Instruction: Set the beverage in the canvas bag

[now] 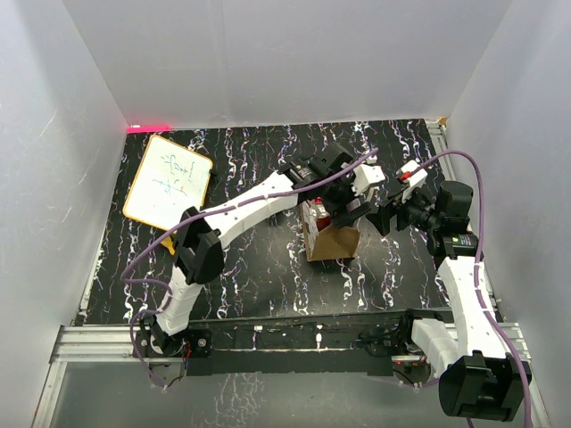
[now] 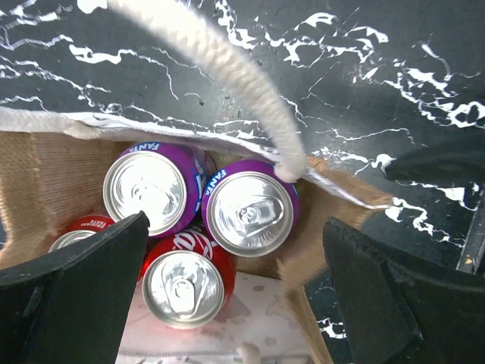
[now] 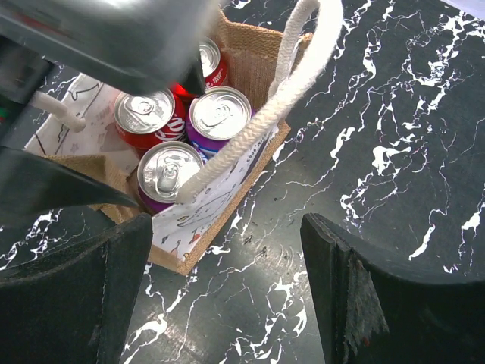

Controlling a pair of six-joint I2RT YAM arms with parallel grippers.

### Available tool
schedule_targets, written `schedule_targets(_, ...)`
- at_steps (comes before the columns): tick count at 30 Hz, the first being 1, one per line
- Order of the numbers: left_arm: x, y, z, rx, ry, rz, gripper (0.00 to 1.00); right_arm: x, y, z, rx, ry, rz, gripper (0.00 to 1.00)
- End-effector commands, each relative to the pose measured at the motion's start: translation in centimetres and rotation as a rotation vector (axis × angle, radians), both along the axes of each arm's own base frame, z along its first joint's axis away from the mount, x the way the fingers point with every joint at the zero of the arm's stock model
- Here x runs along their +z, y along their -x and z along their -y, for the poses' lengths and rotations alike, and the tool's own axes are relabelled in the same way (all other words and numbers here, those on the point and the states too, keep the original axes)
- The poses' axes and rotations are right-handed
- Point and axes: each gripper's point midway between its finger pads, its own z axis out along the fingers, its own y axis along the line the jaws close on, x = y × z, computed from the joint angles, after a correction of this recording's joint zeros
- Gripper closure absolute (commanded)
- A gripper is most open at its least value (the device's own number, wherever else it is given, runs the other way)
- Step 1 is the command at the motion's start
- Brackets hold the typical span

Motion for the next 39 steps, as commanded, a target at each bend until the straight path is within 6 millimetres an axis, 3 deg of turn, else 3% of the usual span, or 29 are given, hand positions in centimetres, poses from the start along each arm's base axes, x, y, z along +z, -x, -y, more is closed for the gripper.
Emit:
schedule_targets(1,7.5,1.6,-0.4,-0.063,0.109,0.076,0.03,1.4,-1.1,0.6,-0.025,0.025,0.079,0.18)
schedule_targets(11,10.8,2.8,-2.0,-0.066,0.151,0.110,0.03,1.2,-1.2,0.7,-0.027,0.026,0.075,0.18)
schedule_targets(17,14.9,2.1,-4.3,0.015,0.193,0.233,0.03,1.1,-1.2,0.7,-0.029,0.025,0.071,0.18)
schedule_targets(21,17.3,0.8,-6.3,0.096,0.225,0.273,0.03,1.1,-1.3,0.8,-0.033,0.028,0.072,0.18)
schedule_targets(25,18.3,-2.1,-9.3,0.242,0.269,0.271,0.03,1.1,-1.3,0.9,-0.038,0.030,0.075,0.18)
schedule_targets(34,15.5,-9.5,-18.0,0.580,0.313,0.188,0.03,1.0,-1.3,0.9,-0.039,0.027,0.070,0.18)
schedule_targets(39,10.5,-11.1,-20.1,0.648,0.252,0.077,0.03,1.1,-1.3,1.0,-0.043,0.030,0.074,0.18)
